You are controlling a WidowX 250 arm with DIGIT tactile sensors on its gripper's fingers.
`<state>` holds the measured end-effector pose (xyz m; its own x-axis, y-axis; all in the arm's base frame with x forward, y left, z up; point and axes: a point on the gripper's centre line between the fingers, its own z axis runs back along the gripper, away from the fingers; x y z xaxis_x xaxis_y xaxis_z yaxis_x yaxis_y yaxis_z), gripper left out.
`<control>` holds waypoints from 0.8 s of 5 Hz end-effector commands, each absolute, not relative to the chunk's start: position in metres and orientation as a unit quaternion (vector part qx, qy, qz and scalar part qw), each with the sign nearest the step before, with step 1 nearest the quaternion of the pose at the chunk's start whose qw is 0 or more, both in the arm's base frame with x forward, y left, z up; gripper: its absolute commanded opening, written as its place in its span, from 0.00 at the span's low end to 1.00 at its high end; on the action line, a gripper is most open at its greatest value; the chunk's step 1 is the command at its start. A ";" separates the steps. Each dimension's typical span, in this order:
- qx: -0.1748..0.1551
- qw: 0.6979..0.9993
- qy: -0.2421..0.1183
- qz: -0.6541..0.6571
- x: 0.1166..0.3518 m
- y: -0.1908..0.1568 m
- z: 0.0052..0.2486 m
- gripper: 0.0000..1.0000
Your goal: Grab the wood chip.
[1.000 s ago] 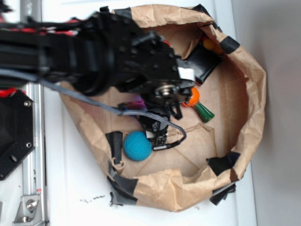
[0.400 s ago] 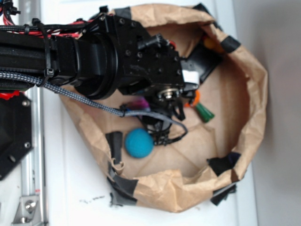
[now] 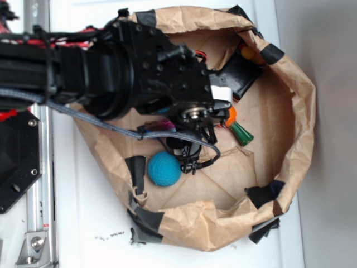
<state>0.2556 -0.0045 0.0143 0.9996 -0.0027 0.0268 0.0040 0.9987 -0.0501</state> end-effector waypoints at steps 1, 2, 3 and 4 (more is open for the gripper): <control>-0.017 0.999 -0.036 -0.030 0.259 -0.013 0.035 0.00; -0.018 0.994 -0.095 -0.049 0.269 -0.008 0.085 0.00; -0.026 0.990 -0.135 -0.041 0.274 -0.007 0.136 0.00; -0.025 0.992 -0.122 -0.034 0.282 -0.010 0.142 0.00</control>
<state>0.2764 -0.0074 0.1280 0.9800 -0.0655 0.1879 0.0753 0.9961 -0.0453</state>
